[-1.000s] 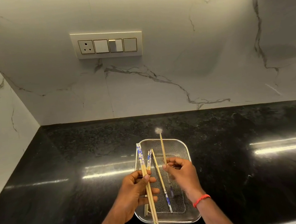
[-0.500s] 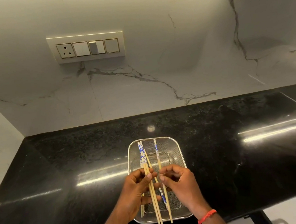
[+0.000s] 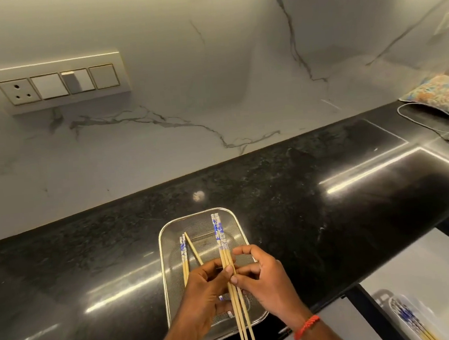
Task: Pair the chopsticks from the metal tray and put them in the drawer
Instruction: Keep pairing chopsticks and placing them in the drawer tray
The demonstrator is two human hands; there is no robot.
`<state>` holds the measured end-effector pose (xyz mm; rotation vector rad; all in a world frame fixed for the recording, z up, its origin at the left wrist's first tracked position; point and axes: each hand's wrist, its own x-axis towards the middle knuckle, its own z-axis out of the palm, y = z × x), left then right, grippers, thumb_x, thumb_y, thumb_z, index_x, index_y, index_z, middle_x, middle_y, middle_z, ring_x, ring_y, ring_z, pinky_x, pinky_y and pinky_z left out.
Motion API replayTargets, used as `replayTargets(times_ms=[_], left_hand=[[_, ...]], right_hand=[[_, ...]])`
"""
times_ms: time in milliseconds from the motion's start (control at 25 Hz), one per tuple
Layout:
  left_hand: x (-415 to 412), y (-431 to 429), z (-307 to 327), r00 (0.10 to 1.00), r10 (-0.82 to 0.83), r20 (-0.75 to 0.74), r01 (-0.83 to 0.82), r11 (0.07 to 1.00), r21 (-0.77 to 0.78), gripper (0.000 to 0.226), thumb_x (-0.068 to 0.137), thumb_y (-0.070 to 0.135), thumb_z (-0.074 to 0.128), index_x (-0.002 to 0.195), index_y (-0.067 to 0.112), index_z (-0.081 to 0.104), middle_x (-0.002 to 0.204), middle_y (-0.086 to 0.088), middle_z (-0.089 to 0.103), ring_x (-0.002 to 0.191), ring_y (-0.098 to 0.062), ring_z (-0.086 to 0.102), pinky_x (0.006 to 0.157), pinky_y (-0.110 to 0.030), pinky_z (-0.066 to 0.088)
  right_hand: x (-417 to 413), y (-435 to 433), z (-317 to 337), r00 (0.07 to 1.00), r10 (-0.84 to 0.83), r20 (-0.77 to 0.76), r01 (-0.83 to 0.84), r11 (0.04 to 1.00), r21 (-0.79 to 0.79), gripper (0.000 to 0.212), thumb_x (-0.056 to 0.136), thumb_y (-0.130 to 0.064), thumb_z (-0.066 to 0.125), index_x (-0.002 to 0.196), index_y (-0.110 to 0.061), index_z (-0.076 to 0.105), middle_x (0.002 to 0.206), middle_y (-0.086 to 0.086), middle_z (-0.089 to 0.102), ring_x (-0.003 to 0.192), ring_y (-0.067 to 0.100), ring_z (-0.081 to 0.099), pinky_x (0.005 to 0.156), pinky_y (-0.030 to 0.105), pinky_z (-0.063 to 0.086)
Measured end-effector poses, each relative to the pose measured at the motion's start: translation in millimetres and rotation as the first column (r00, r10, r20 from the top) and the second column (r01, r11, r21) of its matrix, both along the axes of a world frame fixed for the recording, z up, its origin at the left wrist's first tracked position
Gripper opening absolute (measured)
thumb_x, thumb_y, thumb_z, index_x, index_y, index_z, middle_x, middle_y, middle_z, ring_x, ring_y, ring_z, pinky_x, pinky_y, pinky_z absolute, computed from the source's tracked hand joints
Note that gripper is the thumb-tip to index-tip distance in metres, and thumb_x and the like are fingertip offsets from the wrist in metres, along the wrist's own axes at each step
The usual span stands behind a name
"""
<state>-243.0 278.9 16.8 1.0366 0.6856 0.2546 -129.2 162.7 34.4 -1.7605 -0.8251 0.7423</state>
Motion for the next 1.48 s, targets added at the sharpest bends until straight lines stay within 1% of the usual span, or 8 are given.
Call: replayTargets(times_ms=[120, 280, 400, 600, 760, 1040, 1200, 1480], left_hand=[[7.5, -8.8, 1.7, 1.0, -0.026, 0.002, 0.026, 1.0, 0.004, 0.023, 0.084, 0.018, 0.072, 0.105, 0.011, 0.078, 0.105, -0.024, 0.076, 0.086, -0.039, 0.076, 0.069, -0.05, 0.063], [13.1, -20.8, 4.0, 0.998, -0.06, -0.018, 0.06, 0.998, -0.022, 0.024, 0.086, 0.016, 0.071, 0.108, 0.009, 0.077, 0.103, -0.024, 0.077, 0.087, -0.038, 0.077, 0.063, -0.042, 0.062], [23.5, -33.9, 7.1, 0.995, -0.094, -0.034, 0.093, 0.995, -0.044, 0.024, 0.084, 0.015, 0.072, 0.106, 0.007, 0.078, 0.103, -0.026, 0.076, 0.09, -0.04, 0.076, 0.067, -0.046, 0.062], [50.7, -63.3, 9.6, 0.979, -0.199, -0.047, 0.193, 0.975, -0.115, 0.023, 0.085, 0.012, 0.072, 0.105, 0.002, 0.077, 0.105, -0.028, 0.075, 0.089, -0.04, 0.076, 0.07, -0.048, 0.062], [70.4, -97.8, 10.2, 0.961, -0.273, -0.049, 0.264, 0.955, -0.138, 0.026, 0.079, 0.014, 0.075, 0.102, 0.003, 0.078, 0.104, -0.028, 0.076, 0.083, -0.035, 0.077, 0.072, -0.05, 0.062], [109.9, -165.0, 10.2, 0.939, -0.328, -0.098, 0.325, 0.945, -0.044, 0.033, 0.077, 0.03, 0.078, 0.099, 0.005, 0.08, 0.08, -0.019, 0.077, 0.053, -0.017, 0.065, 0.068, -0.047, 0.062], [126.3, -205.9, 10.5, 0.938, -0.327, -0.116, 0.336, 0.939, 0.066, 0.033, 0.076, 0.034, 0.078, 0.094, 0.007, 0.081, 0.079, -0.018, 0.077, 0.055, -0.017, 0.067, 0.066, -0.043, 0.063], [147.5, -272.9, 12.0, 0.951, -0.297, -0.083, 0.307, 0.938, 0.16, 0.026, 0.082, 0.032, 0.075, 0.093, 0.01, 0.083, 0.081, -0.021, 0.077, 0.072, -0.027, 0.077, 0.064, -0.033, 0.063]], right_hand=[[4.3, -11.0, -1.5, 1.0, -0.026, -0.012, 0.027, 0.999, 0.023, 0.05, 0.085, -0.019, 0.075, 0.124, -0.041, 0.052, 0.088, -0.009, 0.079, 0.085, 0.008, 0.075, 0.081, 0.031, 0.061], [9.5, -27.6, -1.6, 1.0, -0.015, -0.02, 0.015, 1.0, 0.025, 0.059, 0.085, -0.018, 0.075, 0.131, -0.041, 0.048, 0.089, -0.009, 0.079, 0.086, 0.007, 0.075, 0.081, 0.025, 0.06], [15.0, -44.6, 1.4, 0.999, -0.045, -0.031, 0.046, 0.998, 0.041, 0.062, 0.085, -0.019, 0.075, 0.131, -0.046, 0.045, 0.089, -0.008, 0.079, 0.087, 0.007, 0.075, 0.082, 0.022, 0.059], [31.1, -85.1, -1.1, 0.984, -0.122, -0.127, 0.125, 0.992, 0.016, 0.073, 0.087, -0.023, 0.073, 0.146, -0.037, 0.033, 0.095, -0.003, 0.079, 0.099, 0.007, 0.072, 0.097, 0.036, 0.055], [37.1, -121.9, -5.0, 0.979, -0.128, -0.16, 0.135, 0.99, 0.031, 0.082, 0.085, -0.014, 0.074, 0.147, -0.044, 0.028, 0.104, -0.006, 0.077, 0.101, 0.008, 0.072, 0.092, 0.032, 0.058], [62.9, -194.2, -8.8, 0.949, -0.233, -0.214, 0.236, 0.972, -0.011, 0.08, 0.082, -0.016, 0.078, 0.147, -0.033, 0.035, 0.103, -0.004, 0.077, 0.095, 0.009, 0.074, 0.08, 0.024, 0.06], [74.4, -235.8, -11.2, 0.943, -0.263, -0.203, 0.264, 0.964, -0.018, 0.076, 0.083, -0.013, 0.077, 0.145, -0.032, 0.038, 0.114, 0.0, 0.074, 0.1, 0.01, 0.072, 0.087, 0.035, 0.06], [94.6, -292.0, -10.4, 0.876, -0.398, -0.273, 0.422, 0.906, 0.032, 0.059, 0.085, -0.01, 0.074, 0.137, -0.028, 0.05, 0.116, 0.009, 0.073, 0.096, 0.017, 0.074, 0.077, 0.03, 0.062]])
